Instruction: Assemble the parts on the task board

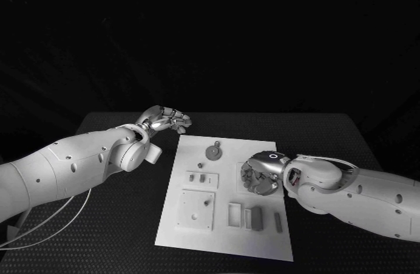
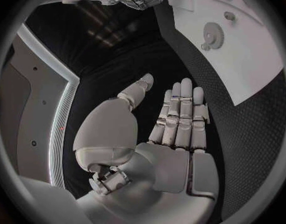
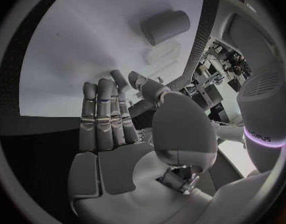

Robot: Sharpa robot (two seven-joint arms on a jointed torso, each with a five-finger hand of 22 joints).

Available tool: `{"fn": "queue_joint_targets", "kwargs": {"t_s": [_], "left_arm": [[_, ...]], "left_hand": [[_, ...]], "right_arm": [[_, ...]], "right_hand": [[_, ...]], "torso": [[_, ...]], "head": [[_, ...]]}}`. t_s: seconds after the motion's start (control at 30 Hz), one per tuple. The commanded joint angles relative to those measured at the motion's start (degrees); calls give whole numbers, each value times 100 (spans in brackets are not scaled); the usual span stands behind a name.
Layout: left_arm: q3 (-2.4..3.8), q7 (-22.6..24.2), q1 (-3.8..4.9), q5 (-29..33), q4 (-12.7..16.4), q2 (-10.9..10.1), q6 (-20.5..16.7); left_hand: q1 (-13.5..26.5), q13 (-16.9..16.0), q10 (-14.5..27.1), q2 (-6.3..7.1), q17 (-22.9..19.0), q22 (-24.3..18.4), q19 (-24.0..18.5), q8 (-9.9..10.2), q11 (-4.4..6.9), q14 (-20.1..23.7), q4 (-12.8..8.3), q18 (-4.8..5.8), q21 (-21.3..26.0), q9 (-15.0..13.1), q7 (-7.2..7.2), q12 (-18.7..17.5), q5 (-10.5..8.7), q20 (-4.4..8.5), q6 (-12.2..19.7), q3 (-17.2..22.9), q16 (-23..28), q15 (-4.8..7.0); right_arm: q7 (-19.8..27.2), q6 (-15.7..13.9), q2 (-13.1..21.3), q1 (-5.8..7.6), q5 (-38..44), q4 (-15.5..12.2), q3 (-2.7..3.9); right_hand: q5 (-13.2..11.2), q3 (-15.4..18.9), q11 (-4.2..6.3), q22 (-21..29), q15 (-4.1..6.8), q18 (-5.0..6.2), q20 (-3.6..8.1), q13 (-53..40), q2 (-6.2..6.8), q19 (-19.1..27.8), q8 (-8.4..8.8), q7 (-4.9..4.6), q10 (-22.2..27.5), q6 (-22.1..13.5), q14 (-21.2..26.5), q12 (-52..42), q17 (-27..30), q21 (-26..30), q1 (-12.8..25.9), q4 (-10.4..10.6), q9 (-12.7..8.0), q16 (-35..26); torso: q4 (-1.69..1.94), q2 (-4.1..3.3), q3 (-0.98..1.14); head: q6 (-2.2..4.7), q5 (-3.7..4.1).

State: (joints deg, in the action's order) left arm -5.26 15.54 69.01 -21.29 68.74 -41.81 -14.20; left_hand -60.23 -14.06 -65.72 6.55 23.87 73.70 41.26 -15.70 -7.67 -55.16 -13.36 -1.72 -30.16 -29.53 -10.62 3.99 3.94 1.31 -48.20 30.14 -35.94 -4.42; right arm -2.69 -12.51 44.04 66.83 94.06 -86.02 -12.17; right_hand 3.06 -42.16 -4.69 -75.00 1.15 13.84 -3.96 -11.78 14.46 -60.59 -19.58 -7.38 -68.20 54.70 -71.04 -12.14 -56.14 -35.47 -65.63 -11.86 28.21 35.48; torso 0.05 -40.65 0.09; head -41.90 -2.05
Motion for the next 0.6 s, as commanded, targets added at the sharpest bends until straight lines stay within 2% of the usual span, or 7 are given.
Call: {"fn": "queue_joint_targets", "kwargs": {"t_s": [0.03,0.17,0.3,0.5,0.6], "left_arm": [[4,39,5,34,17,3,74],[4,38,5,34,17,3,76],[4,35,5,34,18,2,79],[4,27,5,34,17,2,80],[4,28,5,34,20,2,81]], "left_hand": [[22,10,33,-37,10,7,21,-19,-4,-21,-8,-49,29,9,23,20,-7,-19,34,-31,21,-19],[23,11,35,-37,13,8,21,-19,-5,-19,-7,-49,30,9,23,19,-7,-20,35,-32,25,-19],[24,12,36,-37,15,10,22,-19,-5,-18,-5,-49,32,10,22,18,-8,-20,37,-32,28,-20],[29,15,40,-38,22,13,23,-15,-7,-18,0,-49,36,13,19,17,-9,-21,47,-34,35,-21],[30,16,40,-37,25,14,24,-13,-7,-18,2,-49,37,14,17,16,-9,-21,51,-34,37,-21]], "right_arm": [[19,-38,-46,-37,177,24,-12],[-32,-117,-91,-48,266,77,-15],[-44,-178,-132,-74,324,120,-19],[-45,-283,-141,-98,368,104,-19],[-53,-309,-143,-102,382,104,-19]], "right_hand": [[-28,-46,6,-125,43,116,27,-2,-69,-2,-37,7,-56,40,-2,-39,-9,-34,-18,2,-3,41],[-28,-86,11,-123,47,116,32,-4,-109,-1,-38,8,-66,57,1,-42,-9,-51,-37,-5,-11,53],[-27,-194,27,-121,61,116,38,-15,-207,-4,-56,25,-117,117,-2,-66,-9,-80,-86,-16,-18,76],[-25,-314,89,-135,117,116,65,-61,-360,-60,-144,133,-276,339,-72,-155,-48,-200,-49,-18,-11,187],[-26,-369,123,-140,150,116,95,-87,-385,-96,-166,161,-344,416,-102,-195,-86,-294,-22,-45,-14,269]], "torso": [[-2,0,6],[2,-2,12],[2,-2,3],[2,-1,0],[-2,-1,-5]], "head": [[-5,-4],[-7,-11],[-19,-7],[-32,-2],[-36,1]]}}
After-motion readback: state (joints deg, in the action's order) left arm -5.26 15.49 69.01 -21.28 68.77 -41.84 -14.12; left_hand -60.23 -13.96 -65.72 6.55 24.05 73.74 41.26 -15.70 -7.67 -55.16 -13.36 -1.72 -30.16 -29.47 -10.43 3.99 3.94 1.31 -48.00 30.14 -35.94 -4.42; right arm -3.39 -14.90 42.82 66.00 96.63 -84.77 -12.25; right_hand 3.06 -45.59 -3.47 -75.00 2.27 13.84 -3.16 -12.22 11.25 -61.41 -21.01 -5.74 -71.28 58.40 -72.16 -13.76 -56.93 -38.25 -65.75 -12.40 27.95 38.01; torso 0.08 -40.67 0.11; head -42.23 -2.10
